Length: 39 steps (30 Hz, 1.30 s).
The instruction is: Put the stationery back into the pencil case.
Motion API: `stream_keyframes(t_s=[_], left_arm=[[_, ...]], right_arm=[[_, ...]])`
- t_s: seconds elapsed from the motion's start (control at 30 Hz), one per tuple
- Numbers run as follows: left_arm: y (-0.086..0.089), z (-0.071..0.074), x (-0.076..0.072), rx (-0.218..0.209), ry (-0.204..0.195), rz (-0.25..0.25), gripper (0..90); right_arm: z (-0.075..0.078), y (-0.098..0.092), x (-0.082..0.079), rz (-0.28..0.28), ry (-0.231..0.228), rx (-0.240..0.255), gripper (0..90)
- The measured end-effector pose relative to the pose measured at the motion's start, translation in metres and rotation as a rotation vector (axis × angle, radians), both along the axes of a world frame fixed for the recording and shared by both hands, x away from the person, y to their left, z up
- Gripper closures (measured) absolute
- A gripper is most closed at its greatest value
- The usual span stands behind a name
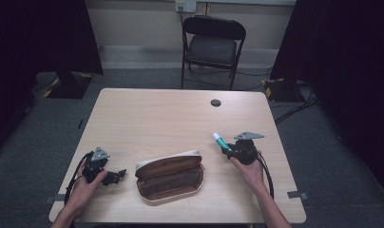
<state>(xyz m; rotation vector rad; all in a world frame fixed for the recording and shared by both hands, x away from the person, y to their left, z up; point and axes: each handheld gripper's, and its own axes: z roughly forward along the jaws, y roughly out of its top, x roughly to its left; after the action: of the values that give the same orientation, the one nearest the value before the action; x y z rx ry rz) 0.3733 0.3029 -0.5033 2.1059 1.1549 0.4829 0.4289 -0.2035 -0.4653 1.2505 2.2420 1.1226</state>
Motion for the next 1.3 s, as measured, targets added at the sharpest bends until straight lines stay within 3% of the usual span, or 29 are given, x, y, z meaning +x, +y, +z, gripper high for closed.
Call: stream_keyframes(t_s=[0.37,0.6,0.87,1.0,1.3], left_arm=[[0.0,0.0,0.0,0.0,-0.001,0.001,0.0],[0.0,0.0,0.0,-0.001,-0.001,0.001,0.0],[0.0,0.0,0.0,0.0,-0.001,0.003,0.0],[0.0,0.0,0.0,0.0,0.0,0.002,0.0],[0.0,0.0,0.0,-0.001,0.0,0.001,0.0]], right_arm=[[0.021,-0.008,-0.022,0.02,-0.04,0.035,66.2],[0.036,-0.018,-0.045,0.031,-0.069,0.074,66.2],[0.049,-0.02,-0.081,0.096,-0.085,0.106,66.2],[0.049,-0.018,-0.098,0.136,-0.083,0.098,66.2],[0.046,0.015,-0.115,0.263,-0.065,0.083,66.2]])
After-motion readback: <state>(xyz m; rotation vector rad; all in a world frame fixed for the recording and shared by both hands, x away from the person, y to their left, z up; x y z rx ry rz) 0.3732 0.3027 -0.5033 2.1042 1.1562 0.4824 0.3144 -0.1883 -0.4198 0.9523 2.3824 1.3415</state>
